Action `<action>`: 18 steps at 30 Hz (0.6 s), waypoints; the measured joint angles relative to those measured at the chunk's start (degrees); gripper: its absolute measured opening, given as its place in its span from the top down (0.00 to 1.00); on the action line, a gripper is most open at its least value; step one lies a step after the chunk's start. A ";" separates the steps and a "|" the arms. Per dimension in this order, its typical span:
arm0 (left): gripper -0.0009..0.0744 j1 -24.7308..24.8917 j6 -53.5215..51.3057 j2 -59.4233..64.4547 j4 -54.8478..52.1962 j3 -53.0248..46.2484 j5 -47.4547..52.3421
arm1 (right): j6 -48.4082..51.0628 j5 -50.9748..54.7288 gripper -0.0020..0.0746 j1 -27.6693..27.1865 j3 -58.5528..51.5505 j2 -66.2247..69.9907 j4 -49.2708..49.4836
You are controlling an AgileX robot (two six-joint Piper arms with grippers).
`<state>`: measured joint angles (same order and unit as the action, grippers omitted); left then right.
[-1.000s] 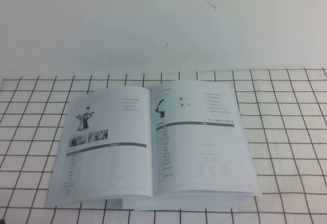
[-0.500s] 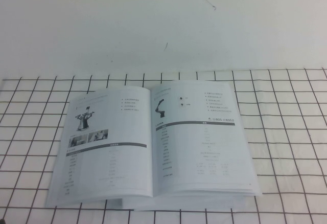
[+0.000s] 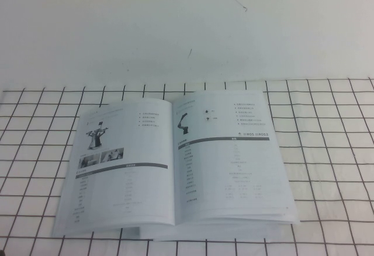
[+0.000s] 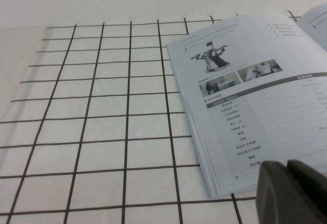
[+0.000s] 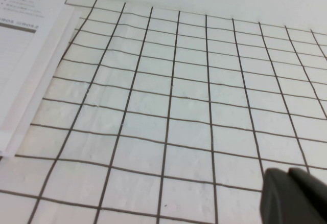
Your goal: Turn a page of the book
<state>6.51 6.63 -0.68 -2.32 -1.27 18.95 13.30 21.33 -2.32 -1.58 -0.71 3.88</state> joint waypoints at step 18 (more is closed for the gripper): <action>0.99 0.00 -1.10 0.00 -2.29 -0.37 -39.98 | 0.00 0.00 0.98 0.00 0.00 0.00 -4.57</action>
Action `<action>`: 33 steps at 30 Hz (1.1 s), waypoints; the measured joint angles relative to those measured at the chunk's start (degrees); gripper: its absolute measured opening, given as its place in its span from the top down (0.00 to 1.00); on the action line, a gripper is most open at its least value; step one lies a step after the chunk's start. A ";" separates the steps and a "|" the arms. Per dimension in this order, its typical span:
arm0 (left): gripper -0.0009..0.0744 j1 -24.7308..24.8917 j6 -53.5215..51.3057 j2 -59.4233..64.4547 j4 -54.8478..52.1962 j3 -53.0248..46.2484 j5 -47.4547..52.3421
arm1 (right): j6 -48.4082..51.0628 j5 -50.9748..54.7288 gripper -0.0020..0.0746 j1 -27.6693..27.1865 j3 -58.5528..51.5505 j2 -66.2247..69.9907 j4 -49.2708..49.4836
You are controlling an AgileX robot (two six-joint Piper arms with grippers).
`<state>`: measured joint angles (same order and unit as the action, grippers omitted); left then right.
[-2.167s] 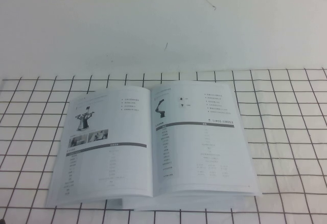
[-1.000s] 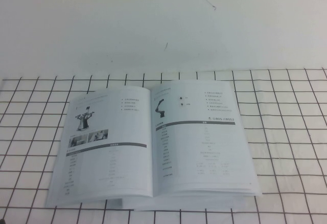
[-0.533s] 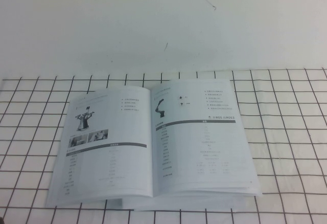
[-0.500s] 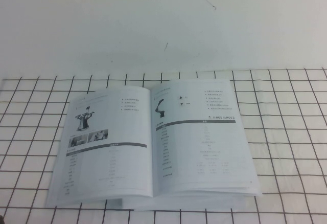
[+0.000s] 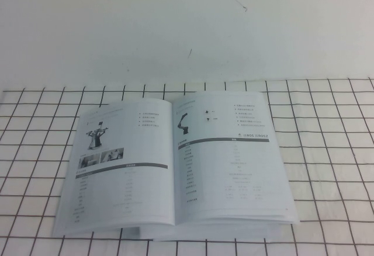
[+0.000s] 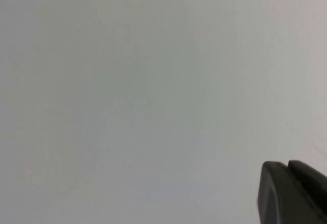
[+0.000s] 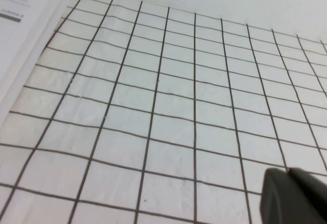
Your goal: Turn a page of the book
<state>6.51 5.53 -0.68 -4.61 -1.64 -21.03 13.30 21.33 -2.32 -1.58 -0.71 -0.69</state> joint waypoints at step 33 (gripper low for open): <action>0.99 0.00 -10.68 8.81 0.71 22.53 4.43 | -0.08 -46.27 0.98 0.00 0.00 0.00 1.16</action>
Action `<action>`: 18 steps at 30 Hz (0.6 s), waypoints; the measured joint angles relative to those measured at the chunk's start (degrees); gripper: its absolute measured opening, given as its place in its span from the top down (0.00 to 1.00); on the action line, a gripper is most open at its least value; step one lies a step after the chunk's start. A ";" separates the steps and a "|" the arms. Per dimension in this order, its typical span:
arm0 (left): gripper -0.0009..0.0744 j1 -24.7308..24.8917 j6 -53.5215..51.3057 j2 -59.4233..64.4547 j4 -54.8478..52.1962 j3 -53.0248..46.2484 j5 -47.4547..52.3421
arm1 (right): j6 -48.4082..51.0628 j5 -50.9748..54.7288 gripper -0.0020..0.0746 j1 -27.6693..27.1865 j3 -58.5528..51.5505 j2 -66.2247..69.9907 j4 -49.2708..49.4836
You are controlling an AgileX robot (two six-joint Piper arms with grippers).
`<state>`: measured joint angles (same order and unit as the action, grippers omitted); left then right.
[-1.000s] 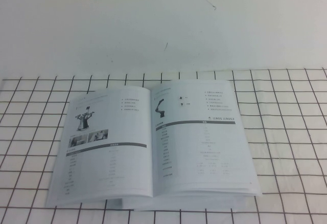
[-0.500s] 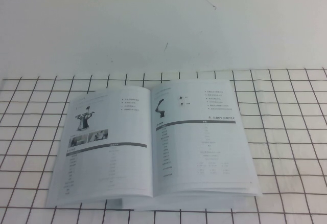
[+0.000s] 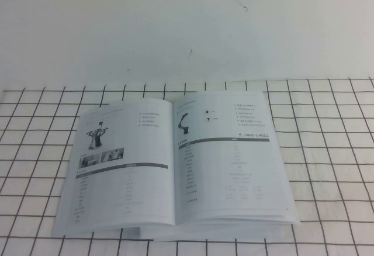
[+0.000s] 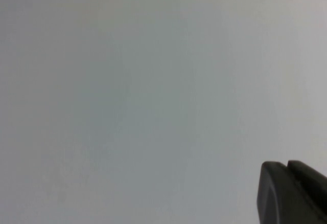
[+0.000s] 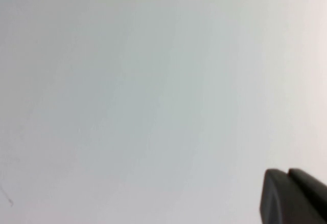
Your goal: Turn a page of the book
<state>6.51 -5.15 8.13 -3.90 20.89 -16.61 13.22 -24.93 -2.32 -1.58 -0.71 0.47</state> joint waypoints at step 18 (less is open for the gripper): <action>0.99 3.89 20.94 44.97 -3.94 18.62 21.27 | -4.02 35.82 0.98 0.00 17.81 6.07 14.54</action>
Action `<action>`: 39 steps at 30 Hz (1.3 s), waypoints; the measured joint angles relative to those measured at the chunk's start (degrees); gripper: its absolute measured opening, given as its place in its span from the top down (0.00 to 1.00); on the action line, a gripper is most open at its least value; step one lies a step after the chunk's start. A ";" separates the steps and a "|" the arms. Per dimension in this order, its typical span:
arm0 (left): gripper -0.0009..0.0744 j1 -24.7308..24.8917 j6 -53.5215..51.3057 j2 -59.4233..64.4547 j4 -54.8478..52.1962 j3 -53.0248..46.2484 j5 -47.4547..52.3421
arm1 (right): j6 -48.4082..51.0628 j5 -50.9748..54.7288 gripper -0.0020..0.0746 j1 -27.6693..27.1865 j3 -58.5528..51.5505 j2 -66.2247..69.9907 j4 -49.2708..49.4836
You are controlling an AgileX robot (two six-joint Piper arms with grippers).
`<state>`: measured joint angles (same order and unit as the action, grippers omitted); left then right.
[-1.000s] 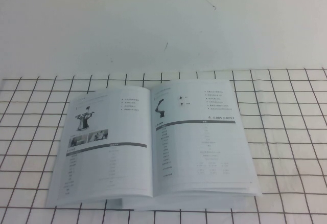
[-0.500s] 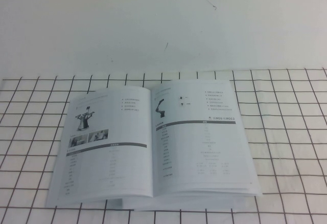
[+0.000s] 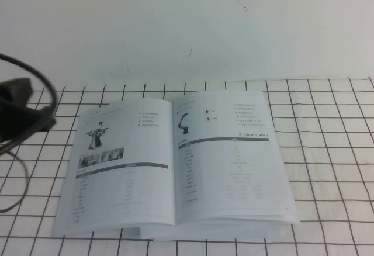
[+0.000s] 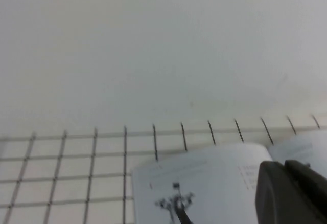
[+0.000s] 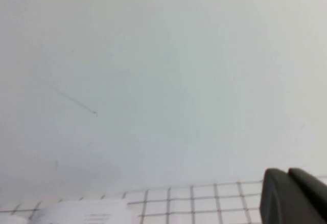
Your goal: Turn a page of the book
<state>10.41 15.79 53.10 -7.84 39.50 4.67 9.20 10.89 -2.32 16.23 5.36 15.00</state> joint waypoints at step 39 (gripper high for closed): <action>0.99 10.53 -13.24 39.15 29.30 8.48 14.65 | 61.88 34.74 0.97 3.09 25.73 79.07 55.15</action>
<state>20.93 2.55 92.25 21.46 47.99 19.32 71.07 45.63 0.77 41.96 84.43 70.15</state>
